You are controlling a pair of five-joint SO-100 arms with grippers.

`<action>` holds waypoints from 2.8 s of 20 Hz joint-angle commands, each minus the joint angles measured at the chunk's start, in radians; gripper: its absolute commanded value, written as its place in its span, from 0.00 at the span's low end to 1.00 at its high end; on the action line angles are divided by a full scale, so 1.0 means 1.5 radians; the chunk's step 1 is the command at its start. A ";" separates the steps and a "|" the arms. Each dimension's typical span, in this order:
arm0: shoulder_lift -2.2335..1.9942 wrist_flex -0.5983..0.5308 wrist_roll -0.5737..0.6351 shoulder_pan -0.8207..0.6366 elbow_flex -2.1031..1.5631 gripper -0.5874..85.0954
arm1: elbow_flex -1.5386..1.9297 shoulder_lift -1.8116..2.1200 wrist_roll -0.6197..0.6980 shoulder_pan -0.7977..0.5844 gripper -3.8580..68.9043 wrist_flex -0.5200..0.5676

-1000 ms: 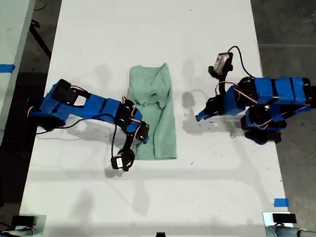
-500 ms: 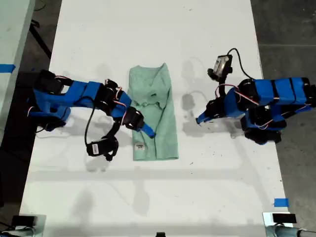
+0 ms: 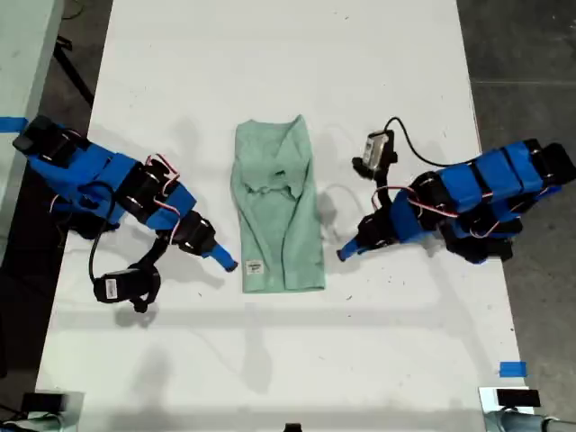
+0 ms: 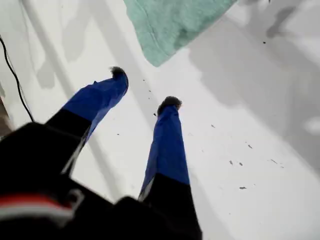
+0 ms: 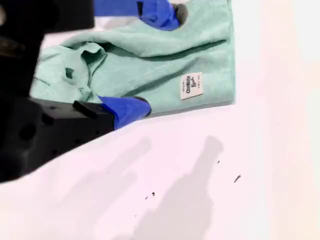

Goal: Fold t-shirt

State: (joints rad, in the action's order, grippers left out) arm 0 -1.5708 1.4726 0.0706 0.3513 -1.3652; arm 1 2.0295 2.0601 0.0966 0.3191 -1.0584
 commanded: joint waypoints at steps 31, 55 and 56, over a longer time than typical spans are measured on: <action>0.565 -0.074 -0.085 -0.044 0.353 0.01 | -0.423 -0.602 0.030 -0.006 0.13 0.042; 0.228 0.056 0.026 0.035 0.378 0.01 | -0.755 -0.571 0.115 0.038 0.04 -0.070; 0.213 0.085 0.048 -0.008 0.373 0.01 | -0.755 -0.559 0.142 0.006 0.04 -0.086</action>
State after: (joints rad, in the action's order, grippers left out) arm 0 -1.1336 1.5217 0.0782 0.4617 -0.8145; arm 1 0.9710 1.1045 0.2393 0.4157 -1.1336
